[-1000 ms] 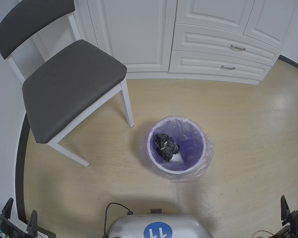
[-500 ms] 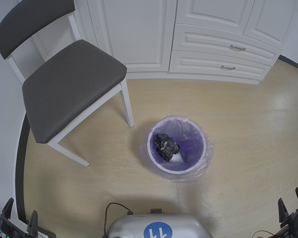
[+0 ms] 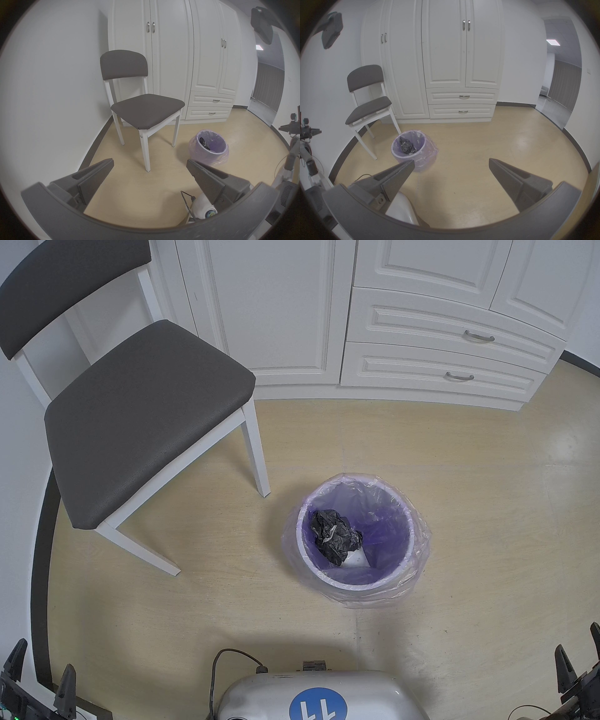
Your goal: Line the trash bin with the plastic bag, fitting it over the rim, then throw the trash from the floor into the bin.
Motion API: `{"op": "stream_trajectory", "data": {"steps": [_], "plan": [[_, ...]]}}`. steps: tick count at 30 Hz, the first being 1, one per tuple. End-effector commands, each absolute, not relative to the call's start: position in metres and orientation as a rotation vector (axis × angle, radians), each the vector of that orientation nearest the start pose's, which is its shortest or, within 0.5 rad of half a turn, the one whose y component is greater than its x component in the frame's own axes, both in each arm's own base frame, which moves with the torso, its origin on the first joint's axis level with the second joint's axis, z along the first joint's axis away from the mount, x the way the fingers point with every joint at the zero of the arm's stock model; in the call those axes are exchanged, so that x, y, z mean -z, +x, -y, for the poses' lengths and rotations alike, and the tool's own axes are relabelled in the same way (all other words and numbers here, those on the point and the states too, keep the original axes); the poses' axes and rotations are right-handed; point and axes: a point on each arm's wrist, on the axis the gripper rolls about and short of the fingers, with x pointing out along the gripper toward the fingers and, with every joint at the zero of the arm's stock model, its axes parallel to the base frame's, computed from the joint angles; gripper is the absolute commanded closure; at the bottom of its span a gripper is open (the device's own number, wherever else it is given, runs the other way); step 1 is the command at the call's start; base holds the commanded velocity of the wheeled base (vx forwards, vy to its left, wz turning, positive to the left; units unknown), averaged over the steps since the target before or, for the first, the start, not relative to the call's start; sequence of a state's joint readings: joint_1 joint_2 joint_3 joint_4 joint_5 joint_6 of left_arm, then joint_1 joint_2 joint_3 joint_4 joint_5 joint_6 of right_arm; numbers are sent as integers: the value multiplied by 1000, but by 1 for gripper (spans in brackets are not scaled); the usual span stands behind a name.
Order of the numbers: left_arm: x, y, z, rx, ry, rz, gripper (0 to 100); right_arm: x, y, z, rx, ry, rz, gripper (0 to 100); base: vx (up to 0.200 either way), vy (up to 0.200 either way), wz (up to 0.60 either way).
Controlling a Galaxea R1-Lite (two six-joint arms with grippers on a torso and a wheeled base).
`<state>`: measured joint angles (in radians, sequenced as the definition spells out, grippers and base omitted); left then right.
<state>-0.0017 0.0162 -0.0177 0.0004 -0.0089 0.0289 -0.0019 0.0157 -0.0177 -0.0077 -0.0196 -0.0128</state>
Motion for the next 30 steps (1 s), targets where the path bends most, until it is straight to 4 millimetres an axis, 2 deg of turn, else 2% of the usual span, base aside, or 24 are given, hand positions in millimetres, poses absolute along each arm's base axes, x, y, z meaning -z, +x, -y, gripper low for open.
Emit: {"op": "stream_trajectory", "data": {"steps": [1,30], "plan": [[-76,-23,0,11,29,-1,0,-76,-23,0,22,-15,6,0,0,0,0],[-76,-23,0,12,35,0,0,-76,-23,0,18,15,8,0,0,0,0]]}}
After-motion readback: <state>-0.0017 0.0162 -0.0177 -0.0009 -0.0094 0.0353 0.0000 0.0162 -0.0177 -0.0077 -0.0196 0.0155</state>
